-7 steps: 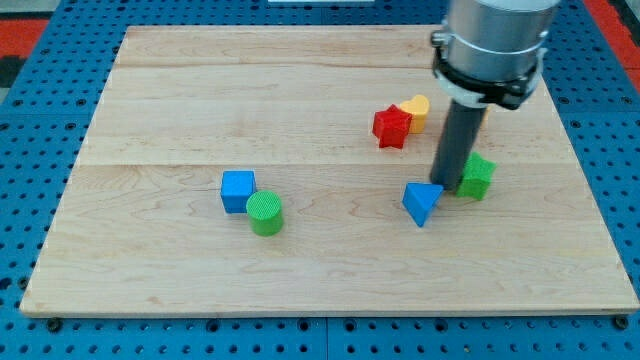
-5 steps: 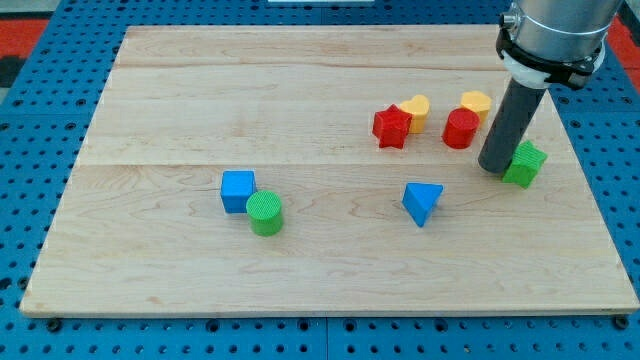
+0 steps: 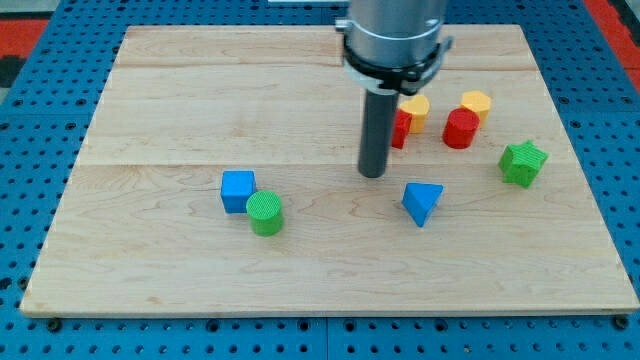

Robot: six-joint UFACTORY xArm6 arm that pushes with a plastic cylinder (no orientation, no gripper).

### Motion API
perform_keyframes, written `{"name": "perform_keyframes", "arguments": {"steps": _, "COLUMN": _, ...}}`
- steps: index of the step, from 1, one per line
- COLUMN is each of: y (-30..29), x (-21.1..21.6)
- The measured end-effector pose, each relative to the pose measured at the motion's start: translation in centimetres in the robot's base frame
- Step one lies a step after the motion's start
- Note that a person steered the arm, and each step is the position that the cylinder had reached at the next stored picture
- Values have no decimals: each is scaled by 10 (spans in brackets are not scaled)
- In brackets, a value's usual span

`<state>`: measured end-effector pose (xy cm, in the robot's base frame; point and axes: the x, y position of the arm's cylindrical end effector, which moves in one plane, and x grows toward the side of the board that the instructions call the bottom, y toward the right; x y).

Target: Push the green circle into green star

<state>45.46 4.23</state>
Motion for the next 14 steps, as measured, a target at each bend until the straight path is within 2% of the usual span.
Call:
{"name": "perform_keyframes", "arguments": {"steps": 5, "y": -159, "x": 5}}
{"name": "perform_keyframes", "arguments": {"steps": 7, "y": -215, "x": 36}}
{"name": "perform_keyframes", "arguments": {"steps": 8, "y": -209, "x": 96}}
{"name": "perform_keyframes", "arguments": {"steps": 9, "y": -173, "x": 108}}
{"name": "perform_keyframes", "arguments": {"steps": 10, "y": -134, "x": 60}}
{"name": "perform_keyframes", "arguments": {"steps": 12, "y": -78, "x": 5}}
{"name": "perform_keyframes", "arguments": {"steps": 13, "y": -55, "x": 6}}
{"name": "perform_keyframes", "arguments": {"steps": 14, "y": -73, "x": 17}}
